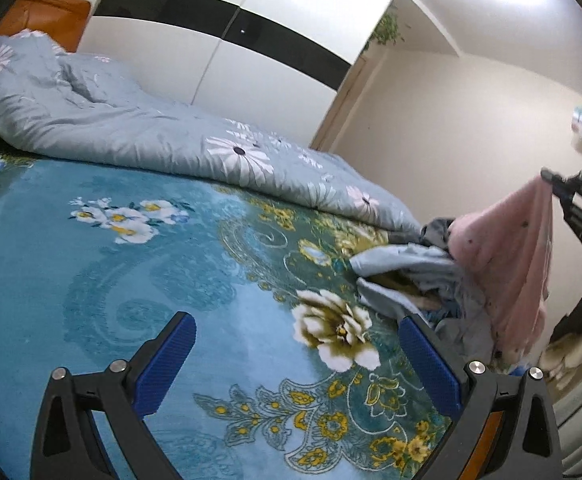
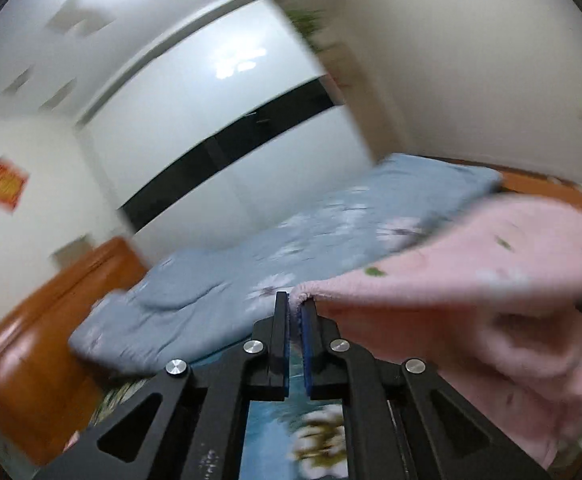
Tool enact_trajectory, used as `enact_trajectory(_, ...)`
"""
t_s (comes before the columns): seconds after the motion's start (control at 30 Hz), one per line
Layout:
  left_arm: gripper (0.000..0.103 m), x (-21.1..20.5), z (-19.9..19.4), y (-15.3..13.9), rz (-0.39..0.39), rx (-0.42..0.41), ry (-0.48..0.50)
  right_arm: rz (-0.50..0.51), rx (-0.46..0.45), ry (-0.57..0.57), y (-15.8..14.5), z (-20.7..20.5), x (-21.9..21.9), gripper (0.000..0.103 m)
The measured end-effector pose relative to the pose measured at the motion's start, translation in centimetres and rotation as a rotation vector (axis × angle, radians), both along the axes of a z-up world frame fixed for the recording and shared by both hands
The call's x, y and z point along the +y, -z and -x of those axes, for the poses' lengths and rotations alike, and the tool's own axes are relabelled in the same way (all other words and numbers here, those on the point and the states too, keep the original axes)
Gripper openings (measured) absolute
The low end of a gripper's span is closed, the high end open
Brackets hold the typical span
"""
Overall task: Fold clothes
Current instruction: 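Grasp the pink fleece garment with the right gripper and lift it, then grasp the hanging pink fleece edge with the left gripper while right gripper holds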
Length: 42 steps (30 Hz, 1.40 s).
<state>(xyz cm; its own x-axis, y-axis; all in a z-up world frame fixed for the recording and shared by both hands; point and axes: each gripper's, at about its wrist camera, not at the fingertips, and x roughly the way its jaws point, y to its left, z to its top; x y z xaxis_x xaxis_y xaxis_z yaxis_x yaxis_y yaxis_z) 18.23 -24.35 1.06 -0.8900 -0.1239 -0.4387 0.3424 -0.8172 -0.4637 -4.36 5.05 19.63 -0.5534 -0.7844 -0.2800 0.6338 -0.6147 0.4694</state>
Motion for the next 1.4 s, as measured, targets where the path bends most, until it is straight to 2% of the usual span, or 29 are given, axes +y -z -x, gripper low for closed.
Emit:
enact_trajectory(0.23,0.103,-4.7,-6.7,-1.1,-0.012,0.061,-0.111,0.024,0.072,-0.288,-3.3,-6.5,-13.7,0.005)
enact_trajectory(0.43,0.103,-9.0,-13.9,-2.3,0.062,0.091,-0.214,0.044,0.088,-0.531,-4.5,-11.0,-23.2,0.005)
enact_trajectory(0.5,0.103,-10.5,-16.3,-2.0,0.083,0.082,-0.255,0.028,0.099,-0.581,-3.9,-12.8,-25.4,0.005)
enact_trajectory(0.6,0.103,-13.0,-19.4,-0.3,0.058,0.058,-0.322,-0.004,0.070,-0.620,-1.8,-14.0,-27.2,0.004)
enact_trajectory(0.73,0.103,-15.9,-21.8,2.3,0.022,-0.005,-0.399,-0.070,-0.016,-0.608,2.1,-12.7,-27.6,0.004)
enact_trajectory(0.83,0.103,-16.9,-20.8,3.9,0.068,-0.087,-0.378,-0.120,-0.083,-0.593,5.1,-11.5,-27.8,0.004)
enact_trajectory(0.93,0.103,-16.7,-18.6,4.6,0.119,-0.108,-0.290,-0.124,-0.124,-0.563,6.4,-9.9,-27.0,0.005)
enact_trajectory(1.1,0.103,-14.3,-15.1,5.3,0.247,-0.127,-0.132,-0.133,-0.154,-0.515,7.1,-7.5,-26.3,0.005)
enact_trajectory(1.23,0.103,-11.5,-11.2,6.5,0.403,-0.230,-0.013,-0.139,-0.162,-0.506,7.6,-6.8,-25.9,0.005)
enact_trajectory(1.4,0.103,-9.4,-6.9,8.3,0.524,-0.349,0.056,-0.148,-0.184,-0.498,8.2,-5.9,-25.7,0.005)
